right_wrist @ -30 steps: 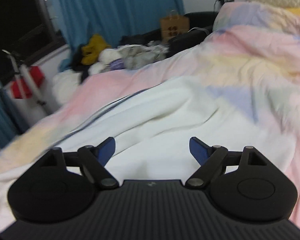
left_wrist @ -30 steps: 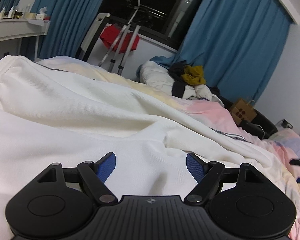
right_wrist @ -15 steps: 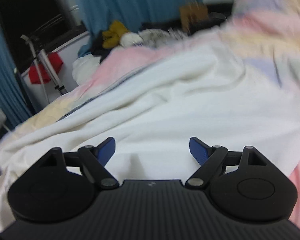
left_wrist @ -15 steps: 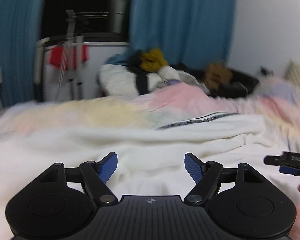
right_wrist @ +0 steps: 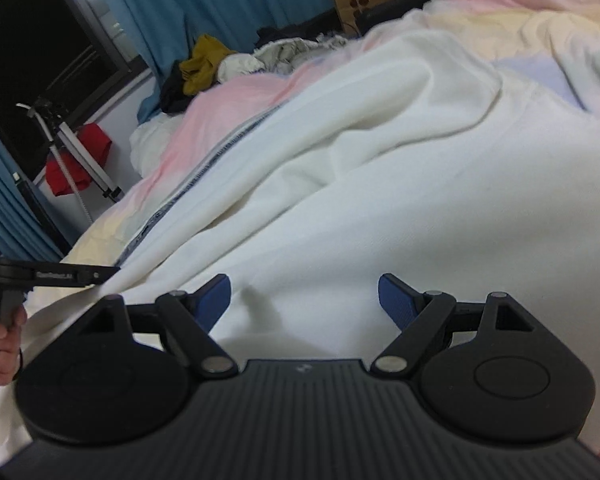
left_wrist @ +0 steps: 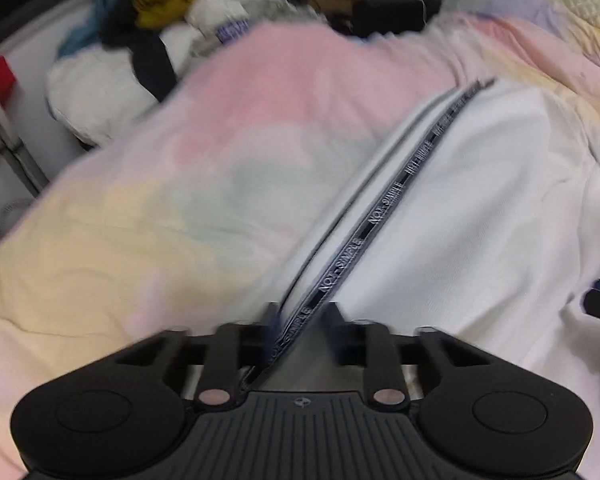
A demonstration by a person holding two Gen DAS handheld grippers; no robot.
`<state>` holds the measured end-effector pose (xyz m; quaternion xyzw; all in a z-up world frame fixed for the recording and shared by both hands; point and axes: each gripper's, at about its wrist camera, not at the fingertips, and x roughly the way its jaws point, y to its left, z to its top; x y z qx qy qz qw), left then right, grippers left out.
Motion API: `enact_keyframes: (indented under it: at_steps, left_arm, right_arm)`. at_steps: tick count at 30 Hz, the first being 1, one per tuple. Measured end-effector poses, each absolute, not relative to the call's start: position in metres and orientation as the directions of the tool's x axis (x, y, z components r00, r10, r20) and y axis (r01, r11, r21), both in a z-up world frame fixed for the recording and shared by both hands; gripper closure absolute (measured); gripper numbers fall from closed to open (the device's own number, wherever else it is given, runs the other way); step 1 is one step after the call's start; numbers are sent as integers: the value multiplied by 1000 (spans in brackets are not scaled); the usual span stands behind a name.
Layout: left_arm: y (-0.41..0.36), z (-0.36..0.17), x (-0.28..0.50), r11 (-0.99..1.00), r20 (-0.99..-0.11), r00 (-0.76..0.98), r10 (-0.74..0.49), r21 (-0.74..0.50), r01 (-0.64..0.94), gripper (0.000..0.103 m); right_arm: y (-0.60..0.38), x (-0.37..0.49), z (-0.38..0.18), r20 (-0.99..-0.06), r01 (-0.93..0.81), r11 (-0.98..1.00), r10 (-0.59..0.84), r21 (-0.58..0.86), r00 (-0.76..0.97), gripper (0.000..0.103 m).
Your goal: Fold clothes
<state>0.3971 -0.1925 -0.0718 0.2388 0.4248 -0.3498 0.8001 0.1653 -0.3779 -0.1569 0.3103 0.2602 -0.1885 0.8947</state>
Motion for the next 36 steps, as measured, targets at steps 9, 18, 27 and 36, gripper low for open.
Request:
enact_keyframes:
  at_steps: [9, 18, 27, 36]
  left_arm:
    - [-212, -20, 432, 756, -703, 664, -256, 283, 591, 96]
    - [-232, -81, 445, 784, -714, 681, -164, 325, 529, 83]
    - [-275, -32, 403, 688, -637, 638, -433, 223, 690, 40]
    - [-419, -55, 400, 390, -711, 424, -561, 225, 893, 36]
  right_arm:
    - [-368, 157, -147, -557, 459, 743, -139, 488, 819, 20]
    - [-379, 156, -149, -567, 480, 729, -153, 488, 809, 20]
    - [-382, 146, -135, -538, 476, 694, -150, 540, 830, 20]
    - [-387, 141, -142, -545, 507, 689, -191, 518, 816, 20]
